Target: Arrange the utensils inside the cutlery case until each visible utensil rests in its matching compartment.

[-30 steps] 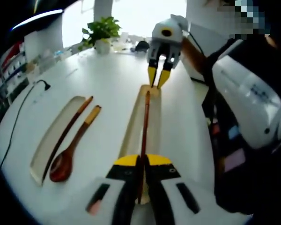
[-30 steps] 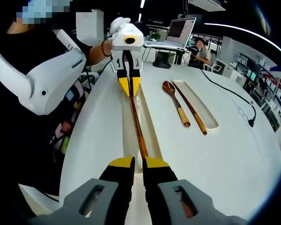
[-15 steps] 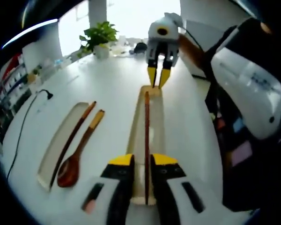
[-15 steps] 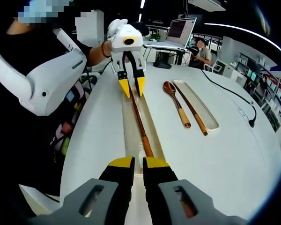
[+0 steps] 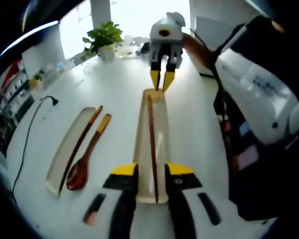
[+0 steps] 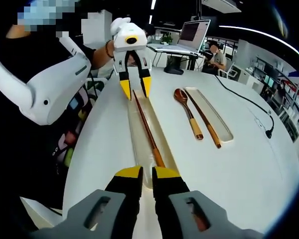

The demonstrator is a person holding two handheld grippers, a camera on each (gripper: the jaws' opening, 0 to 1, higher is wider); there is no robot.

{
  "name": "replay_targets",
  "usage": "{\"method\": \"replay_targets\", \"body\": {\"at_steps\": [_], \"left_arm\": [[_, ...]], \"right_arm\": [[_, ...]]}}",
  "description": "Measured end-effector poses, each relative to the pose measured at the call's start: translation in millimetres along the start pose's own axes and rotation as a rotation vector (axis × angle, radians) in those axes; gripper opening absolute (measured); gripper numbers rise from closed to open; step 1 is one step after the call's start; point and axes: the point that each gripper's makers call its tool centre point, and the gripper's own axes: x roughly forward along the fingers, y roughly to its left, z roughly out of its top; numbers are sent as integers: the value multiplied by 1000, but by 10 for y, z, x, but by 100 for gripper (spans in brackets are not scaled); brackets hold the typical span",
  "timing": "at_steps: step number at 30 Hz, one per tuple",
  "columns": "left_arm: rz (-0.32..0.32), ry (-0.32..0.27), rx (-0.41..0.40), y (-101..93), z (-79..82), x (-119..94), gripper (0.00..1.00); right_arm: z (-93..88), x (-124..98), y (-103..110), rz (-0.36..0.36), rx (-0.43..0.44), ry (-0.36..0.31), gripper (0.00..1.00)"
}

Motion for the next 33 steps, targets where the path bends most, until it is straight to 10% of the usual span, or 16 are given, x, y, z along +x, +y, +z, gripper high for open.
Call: {"method": "replay_targets", "body": {"at_steps": [33], "left_arm": [[-34, 233, -166, 21, -281, -64, 3]], "right_arm": [[-74, -179, -171, -76, 19, -27, 13]]}}
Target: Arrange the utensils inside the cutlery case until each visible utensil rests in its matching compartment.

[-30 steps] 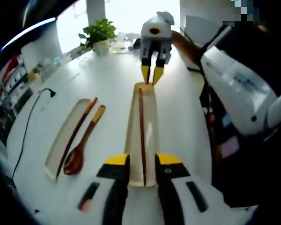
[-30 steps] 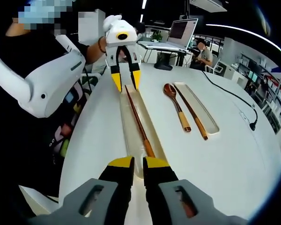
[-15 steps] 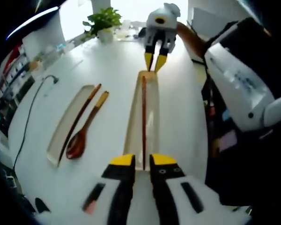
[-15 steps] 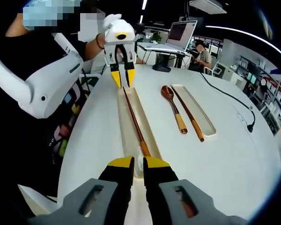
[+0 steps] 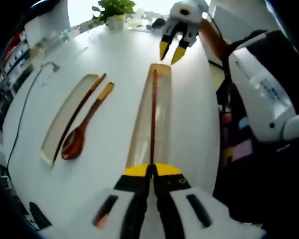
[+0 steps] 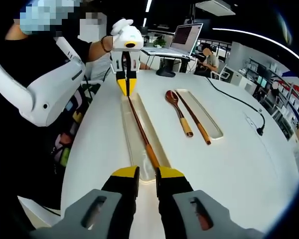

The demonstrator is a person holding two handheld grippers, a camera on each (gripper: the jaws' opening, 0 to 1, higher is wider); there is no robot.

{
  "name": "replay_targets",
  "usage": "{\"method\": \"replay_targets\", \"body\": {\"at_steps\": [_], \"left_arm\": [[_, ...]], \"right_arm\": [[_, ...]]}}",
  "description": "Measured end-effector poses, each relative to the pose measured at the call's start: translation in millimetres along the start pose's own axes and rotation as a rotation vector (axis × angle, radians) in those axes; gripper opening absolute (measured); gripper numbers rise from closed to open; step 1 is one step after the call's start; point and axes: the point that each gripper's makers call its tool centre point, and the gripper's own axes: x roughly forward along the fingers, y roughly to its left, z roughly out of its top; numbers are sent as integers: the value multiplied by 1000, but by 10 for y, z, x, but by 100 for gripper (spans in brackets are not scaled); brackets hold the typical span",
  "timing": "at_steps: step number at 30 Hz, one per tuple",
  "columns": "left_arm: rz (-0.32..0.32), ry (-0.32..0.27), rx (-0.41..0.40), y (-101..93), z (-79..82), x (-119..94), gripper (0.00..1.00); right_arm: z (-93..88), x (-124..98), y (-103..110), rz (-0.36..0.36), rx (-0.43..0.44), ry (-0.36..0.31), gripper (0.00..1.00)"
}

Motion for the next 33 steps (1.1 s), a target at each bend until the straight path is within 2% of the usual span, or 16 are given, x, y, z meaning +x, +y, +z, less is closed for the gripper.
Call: {"method": "replay_targets", "body": {"at_steps": [9, 14, 33], "left_arm": [[12, -5, -14, 70, 3, -27, 3], [21, -4, -13, 109, -13, -19, 3], [67, 17, 42, 173, 13, 22, 3]], "right_arm": [[18, 10, -70, -23, 26, -8, 16], [-49, 11, -143, -46, 75, 2, 18], [-140, 7, -123, -37, 130, 10, 19]]}}
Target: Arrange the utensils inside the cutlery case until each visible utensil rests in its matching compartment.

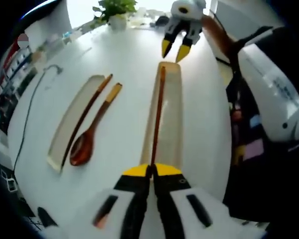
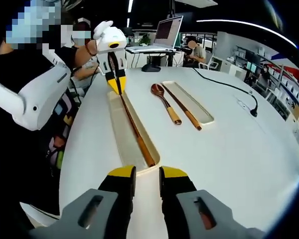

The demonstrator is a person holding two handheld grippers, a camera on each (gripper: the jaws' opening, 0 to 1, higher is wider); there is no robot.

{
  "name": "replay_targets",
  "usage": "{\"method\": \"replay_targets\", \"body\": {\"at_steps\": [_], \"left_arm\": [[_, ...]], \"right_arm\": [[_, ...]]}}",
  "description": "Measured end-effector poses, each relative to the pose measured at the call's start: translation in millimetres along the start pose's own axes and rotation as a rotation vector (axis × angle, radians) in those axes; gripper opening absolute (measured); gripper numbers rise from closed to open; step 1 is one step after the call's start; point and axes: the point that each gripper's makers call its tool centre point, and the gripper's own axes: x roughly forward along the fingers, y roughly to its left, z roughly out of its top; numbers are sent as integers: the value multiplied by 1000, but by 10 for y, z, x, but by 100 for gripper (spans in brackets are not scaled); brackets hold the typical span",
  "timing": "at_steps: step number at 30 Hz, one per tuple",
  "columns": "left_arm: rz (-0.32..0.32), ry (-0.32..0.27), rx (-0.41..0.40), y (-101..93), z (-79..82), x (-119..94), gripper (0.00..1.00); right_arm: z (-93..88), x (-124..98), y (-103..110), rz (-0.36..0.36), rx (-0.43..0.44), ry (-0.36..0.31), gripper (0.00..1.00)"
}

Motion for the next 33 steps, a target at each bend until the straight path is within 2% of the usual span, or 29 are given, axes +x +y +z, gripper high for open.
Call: {"method": "replay_targets", "body": {"at_steps": [9, 18, 20, 23, 29, 33], "left_arm": [[20, -7, 40, -18, 25, 13, 4], [37, -35, 68, -29, 69, -74, 6], [50, -61, 77, 10, 107, -88, 9], [57, -110, 58, 86, 161, -86, 21], [129, -187, 9, 412, 232, -138, 24], [167, -215, -40, 628, 220, -151, 24]], "right_arm": [[-11, -15, 52, 7, 10, -5, 19], [-6, -45, 62, -2, 9, -8, 19], [42, -47, 45, -7, 23, -31, 19], [132, -72, -34, -32, 43, -70, 19], [288, -62, -248, -89, 69, -117, 19], [377, 32, -324, -87, 75, -131, 19]]}}
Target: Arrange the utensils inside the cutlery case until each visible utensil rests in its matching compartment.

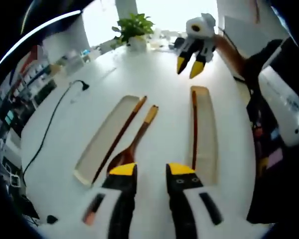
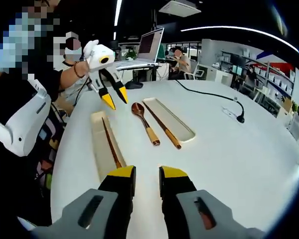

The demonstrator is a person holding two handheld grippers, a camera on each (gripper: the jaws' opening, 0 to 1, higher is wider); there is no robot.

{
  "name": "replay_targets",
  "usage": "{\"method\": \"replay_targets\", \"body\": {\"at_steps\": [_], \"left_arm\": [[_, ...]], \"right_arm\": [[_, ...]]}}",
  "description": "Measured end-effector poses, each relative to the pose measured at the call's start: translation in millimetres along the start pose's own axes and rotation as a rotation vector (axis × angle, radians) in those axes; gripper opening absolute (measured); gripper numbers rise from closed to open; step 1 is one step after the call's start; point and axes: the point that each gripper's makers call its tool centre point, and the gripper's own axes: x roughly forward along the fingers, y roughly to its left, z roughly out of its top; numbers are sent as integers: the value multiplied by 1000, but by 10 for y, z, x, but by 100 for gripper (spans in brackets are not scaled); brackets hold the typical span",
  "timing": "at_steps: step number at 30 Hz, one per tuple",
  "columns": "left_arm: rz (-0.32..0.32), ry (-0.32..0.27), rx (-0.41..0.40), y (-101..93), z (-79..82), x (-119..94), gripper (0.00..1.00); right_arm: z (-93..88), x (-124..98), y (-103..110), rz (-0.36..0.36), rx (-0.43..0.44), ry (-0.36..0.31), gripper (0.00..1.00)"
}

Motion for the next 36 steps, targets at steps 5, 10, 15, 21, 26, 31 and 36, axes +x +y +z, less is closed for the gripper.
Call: {"method": "replay_targets", "body": {"at_steps": [5, 10, 15, 21, 26, 31, 36], "left_arm": [[85, 27, -29, 309, -136, 1, 25], [128, 39, -58, 493, -229, -2, 25], [136, 57, -89, 631, -336, 27, 24], [134, 88, -101, 716, -433, 58, 23], [128, 104, -99, 778, -455, 95, 23], [112, 127, -99, 783, -489, 140, 22], [96, 130, -99, 756, -467, 177, 22]], "right_arm": [[90, 118, -37, 15, -2, -8, 19], [110, 253, -175, -2, -13, 26, 19], [108, 402, -296, -4, -56, 89, 19], [125, 569, -392, 14, -104, 144, 19], [131, 697, -454, 35, -136, 183, 19], [157, 803, -450, 80, -126, 186, 19], [132, 875, -510, 89, -135, 218, 18]]}}
